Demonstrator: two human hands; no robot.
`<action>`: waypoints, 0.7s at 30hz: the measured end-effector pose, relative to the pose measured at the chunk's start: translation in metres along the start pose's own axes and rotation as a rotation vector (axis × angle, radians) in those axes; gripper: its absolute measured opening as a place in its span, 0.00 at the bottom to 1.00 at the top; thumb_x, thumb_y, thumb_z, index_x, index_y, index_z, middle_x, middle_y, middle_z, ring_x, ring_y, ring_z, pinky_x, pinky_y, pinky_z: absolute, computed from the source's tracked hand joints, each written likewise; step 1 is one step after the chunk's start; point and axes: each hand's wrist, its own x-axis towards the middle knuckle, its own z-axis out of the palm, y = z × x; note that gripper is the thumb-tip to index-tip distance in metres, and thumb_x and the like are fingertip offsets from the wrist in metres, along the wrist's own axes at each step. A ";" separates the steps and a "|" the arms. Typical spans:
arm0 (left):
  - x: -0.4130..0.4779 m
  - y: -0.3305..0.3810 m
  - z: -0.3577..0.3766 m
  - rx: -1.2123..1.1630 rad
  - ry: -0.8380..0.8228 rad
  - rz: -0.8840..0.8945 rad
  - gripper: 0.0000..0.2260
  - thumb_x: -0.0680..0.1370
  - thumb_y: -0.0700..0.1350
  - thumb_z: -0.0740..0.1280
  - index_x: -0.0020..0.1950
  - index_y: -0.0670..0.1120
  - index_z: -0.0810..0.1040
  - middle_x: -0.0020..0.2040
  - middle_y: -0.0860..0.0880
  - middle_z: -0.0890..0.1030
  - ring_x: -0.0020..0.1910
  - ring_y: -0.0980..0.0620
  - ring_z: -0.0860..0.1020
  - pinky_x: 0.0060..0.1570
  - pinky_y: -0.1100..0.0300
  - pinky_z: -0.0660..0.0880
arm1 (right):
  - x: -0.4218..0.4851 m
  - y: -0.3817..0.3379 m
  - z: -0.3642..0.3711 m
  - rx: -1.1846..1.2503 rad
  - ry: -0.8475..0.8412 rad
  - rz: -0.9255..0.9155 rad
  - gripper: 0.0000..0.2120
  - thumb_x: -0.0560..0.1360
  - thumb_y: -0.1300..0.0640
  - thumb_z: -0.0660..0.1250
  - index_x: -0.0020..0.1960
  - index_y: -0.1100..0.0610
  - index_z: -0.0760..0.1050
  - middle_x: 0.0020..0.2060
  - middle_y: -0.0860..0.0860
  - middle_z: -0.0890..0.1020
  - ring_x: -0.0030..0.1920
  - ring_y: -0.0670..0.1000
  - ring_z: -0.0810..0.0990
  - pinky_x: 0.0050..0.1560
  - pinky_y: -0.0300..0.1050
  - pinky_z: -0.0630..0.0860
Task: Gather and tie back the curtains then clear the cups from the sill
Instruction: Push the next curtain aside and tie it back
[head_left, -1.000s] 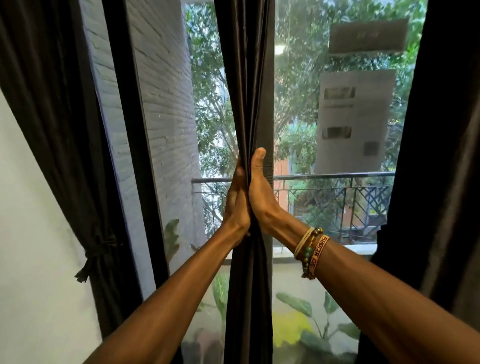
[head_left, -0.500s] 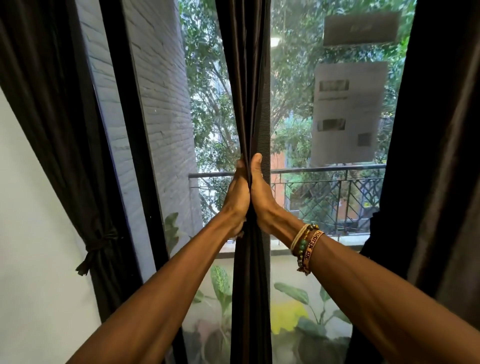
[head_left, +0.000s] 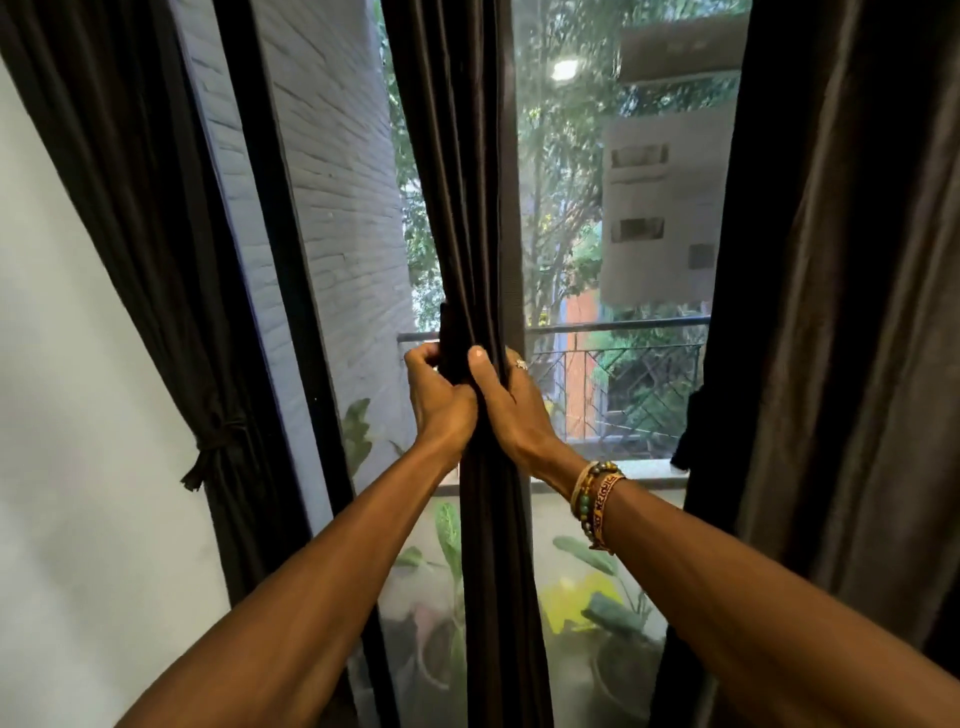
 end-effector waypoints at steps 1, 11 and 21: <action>-0.005 -0.001 -0.001 -0.028 0.018 -0.070 0.19 0.75 0.39 0.70 0.61 0.48 0.65 0.55 0.48 0.77 0.48 0.55 0.79 0.43 0.62 0.77 | -0.006 0.007 -0.003 -0.024 0.008 -0.022 0.18 0.80 0.39 0.61 0.65 0.45 0.73 0.57 0.43 0.82 0.57 0.40 0.80 0.61 0.47 0.77; -0.058 0.002 -0.038 0.269 0.083 0.463 0.26 0.81 0.45 0.65 0.77 0.51 0.59 0.79 0.44 0.48 0.62 0.83 0.55 0.52 0.80 0.65 | -0.047 0.007 -0.026 -0.316 0.226 -0.232 0.41 0.79 0.68 0.57 0.80 0.40 0.40 0.76 0.52 0.66 0.50 0.53 0.80 0.44 0.43 0.78; -0.046 -0.017 -0.053 0.374 0.003 0.234 0.13 0.80 0.53 0.66 0.52 0.44 0.82 0.53 0.45 0.81 0.54 0.46 0.79 0.51 0.60 0.73 | -0.054 0.002 -0.027 -0.594 0.100 -0.104 0.21 0.80 0.45 0.64 0.69 0.52 0.75 0.71 0.59 0.70 0.69 0.58 0.72 0.66 0.49 0.71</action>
